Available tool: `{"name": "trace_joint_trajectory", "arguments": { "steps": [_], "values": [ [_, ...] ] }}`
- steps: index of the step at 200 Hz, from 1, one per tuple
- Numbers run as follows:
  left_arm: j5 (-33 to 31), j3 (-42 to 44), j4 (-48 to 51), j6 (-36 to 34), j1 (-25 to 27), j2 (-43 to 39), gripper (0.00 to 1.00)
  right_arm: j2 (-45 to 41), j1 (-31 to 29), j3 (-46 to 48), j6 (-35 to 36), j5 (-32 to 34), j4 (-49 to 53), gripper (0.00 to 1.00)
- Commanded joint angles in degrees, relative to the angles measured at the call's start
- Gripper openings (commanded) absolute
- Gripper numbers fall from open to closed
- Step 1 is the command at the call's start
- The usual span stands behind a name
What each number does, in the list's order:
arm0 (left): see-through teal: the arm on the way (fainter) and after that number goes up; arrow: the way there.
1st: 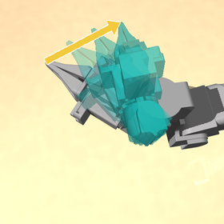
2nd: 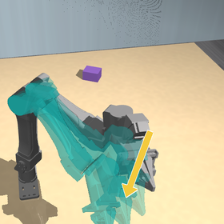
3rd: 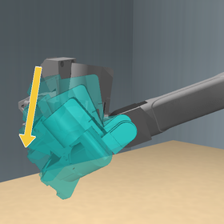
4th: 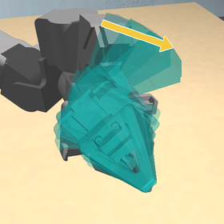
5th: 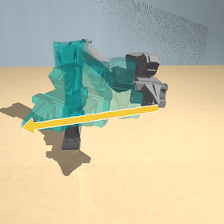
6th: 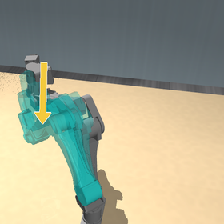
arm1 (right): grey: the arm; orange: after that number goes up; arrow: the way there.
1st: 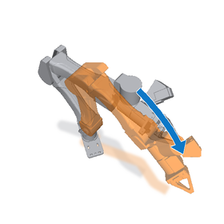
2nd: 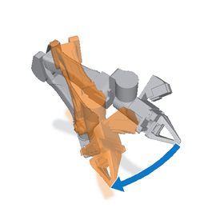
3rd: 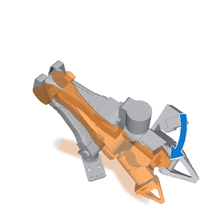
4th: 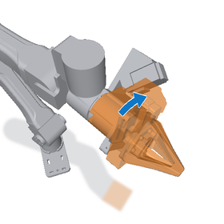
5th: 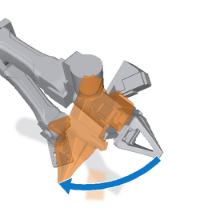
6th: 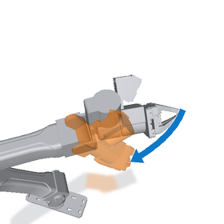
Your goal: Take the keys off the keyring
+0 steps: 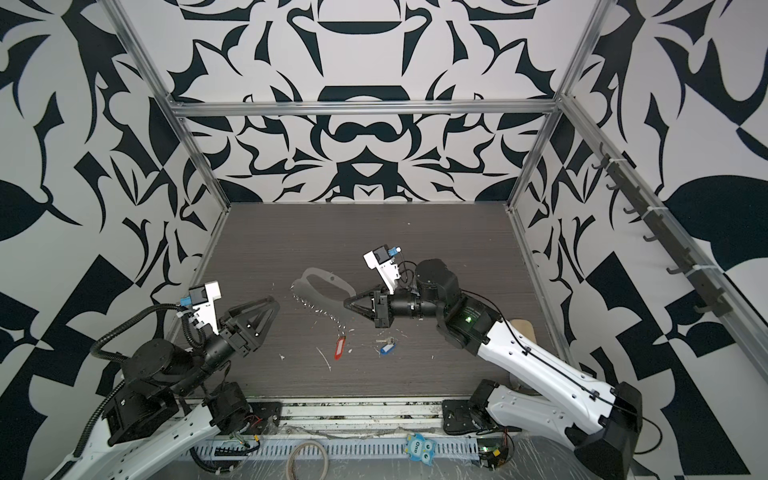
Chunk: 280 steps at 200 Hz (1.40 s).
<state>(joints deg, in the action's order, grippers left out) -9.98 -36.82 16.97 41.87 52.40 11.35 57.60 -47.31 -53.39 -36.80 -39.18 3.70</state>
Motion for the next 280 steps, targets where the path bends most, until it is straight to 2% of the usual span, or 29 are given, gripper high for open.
{"name": "trace_joint_trajectory", "arguments": {
  "steps": [1,23,35,75,96,131,174,194,214,232,255,280],
  "values": [
    [4.72,-3.41,3.49,-4.05,0.07,1.82,0.82,0.58,0.16,-3.11,6.20,-9.07,5.77,0.00],
    [6.90,-5.51,5.44,-4.26,0.07,4.97,0.82,0.51,0.13,-3.38,8.02,-12.98,5.76,0.00],
    [9.14,-6.07,5.36,-4.21,0.07,6.46,0.79,0.49,0.19,-3.59,8.89,-15.03,5.19,0.00],
    [12.59,-7.16,5.92,-4.15,0.07,9.63,0.70,1.11,0.24,-5.19,10.15,-16.86,4.28,0.00],
    [15.13,-6.50,3.76,-3.95,0.07,9.75,0.63,1.87,0.17,-6.41,11.01,-17.29,4.19,0.00],
    [16.68,-5.84,0.68,-3.22,0.07,9.63,0.35,3.79,0.21,-7.26,11.29,-16.90,3.75,0.00],
    [14.82,-4.86,-2.06,-0.76,0.07,10.44,0.11,4.93,0.20,-7.96,9.73,-15.18,2.72,0.00],
    [11.57,-4.73,-2.67,1.86,0.07,10.96,0.00,4.23,0.20,-7.75,9.38,-12.76,2.89,0.08],
    [8.71,-4.30,-4.59,4.92,0.07,11.56,0.00,3.00,0.20,-7.64,9.19,-8.73,3.58,0.25],
    [5.52,-4.01,-5.92,7.43,0.07,12.02,0.00,0.32,0.26,-6.72,9.81,-1.31,5.07,0.35],
    [0.64,-3.56,-6.71,10.69,0.07,12.38,0.00,-4.82,0.17,-3.05,9.45,7.91,3.16,0.37],
    [-2.84,-2.36,-9.46,12.68,0.07,12.07,0.00,-8.89,-0.15,2.19,8.76,13.35,-1.42,0.36]
  ]
}}
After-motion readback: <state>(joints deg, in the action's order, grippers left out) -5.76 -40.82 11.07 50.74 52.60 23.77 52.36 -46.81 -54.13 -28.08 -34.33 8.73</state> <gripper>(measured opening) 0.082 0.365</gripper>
